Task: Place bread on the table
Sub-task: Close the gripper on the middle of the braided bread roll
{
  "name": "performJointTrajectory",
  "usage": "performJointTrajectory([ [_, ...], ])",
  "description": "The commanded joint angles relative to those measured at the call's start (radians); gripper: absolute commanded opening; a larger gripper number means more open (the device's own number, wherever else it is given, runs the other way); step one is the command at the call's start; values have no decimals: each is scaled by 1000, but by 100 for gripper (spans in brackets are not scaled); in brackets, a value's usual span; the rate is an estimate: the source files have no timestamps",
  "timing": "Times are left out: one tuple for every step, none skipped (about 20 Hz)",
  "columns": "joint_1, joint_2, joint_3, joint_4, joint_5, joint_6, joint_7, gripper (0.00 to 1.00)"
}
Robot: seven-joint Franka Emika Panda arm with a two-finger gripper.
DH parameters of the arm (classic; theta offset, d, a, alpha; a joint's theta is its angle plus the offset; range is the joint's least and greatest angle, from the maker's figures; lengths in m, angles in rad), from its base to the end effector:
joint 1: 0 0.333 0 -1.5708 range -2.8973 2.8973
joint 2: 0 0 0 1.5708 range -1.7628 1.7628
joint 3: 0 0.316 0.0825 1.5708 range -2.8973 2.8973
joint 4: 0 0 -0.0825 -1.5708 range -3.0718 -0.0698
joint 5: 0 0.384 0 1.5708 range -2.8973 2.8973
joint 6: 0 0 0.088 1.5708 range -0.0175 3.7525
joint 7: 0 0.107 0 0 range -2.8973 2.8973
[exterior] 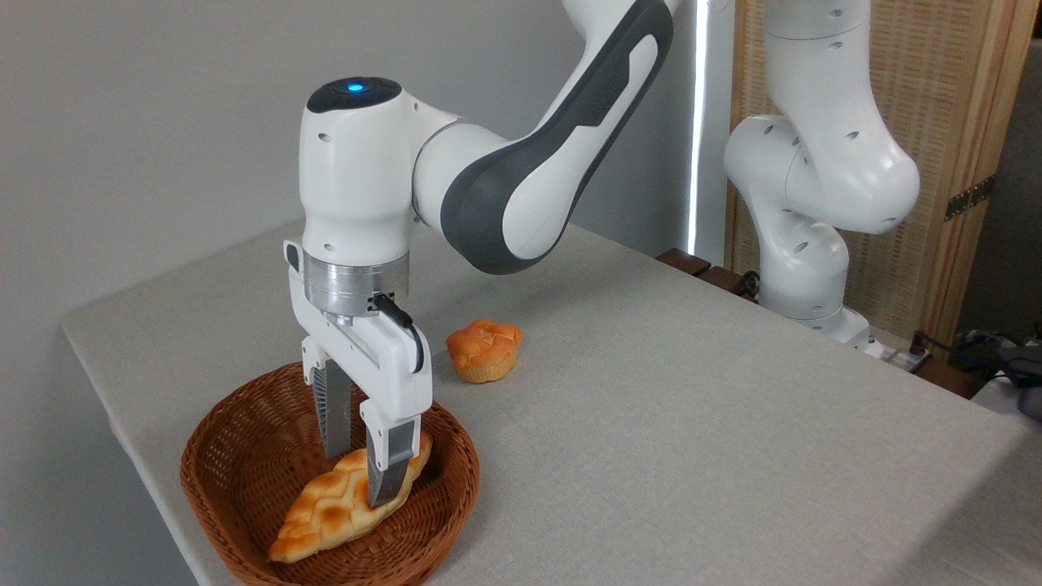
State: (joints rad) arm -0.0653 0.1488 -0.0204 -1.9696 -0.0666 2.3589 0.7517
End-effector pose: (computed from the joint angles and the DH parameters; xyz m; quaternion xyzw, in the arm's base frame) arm 0.6079 -0.0527 0.4209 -0.9150 0.3843 -0.1223 0.0131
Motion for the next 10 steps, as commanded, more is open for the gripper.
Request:
performJointTrajectory([
  [1, 6, 2, -3, 10, 36, 44, 65],
  [1, 3, 2, -3, 4, 34, 66, 29],
  [1, 2, 2, -2, -2, 34, 83, 15],
  [1, 1, 2, -2, -4, 34, 89, 14],
  [1, 1, 2, -3, -4, 34, 89, 14],
  [1, 0, 2, -2, -2, 34, 89, 14],
  [1, 0, 2, -2, -2, 34, 89, 14],
  [1, 0, 2, -2, -2, 34, 89, 14],
  [1, -2, 2, -2, -4, 34, 89, 14],
  [1, -5, 2, 0, -4, 33, 89, 14],
])
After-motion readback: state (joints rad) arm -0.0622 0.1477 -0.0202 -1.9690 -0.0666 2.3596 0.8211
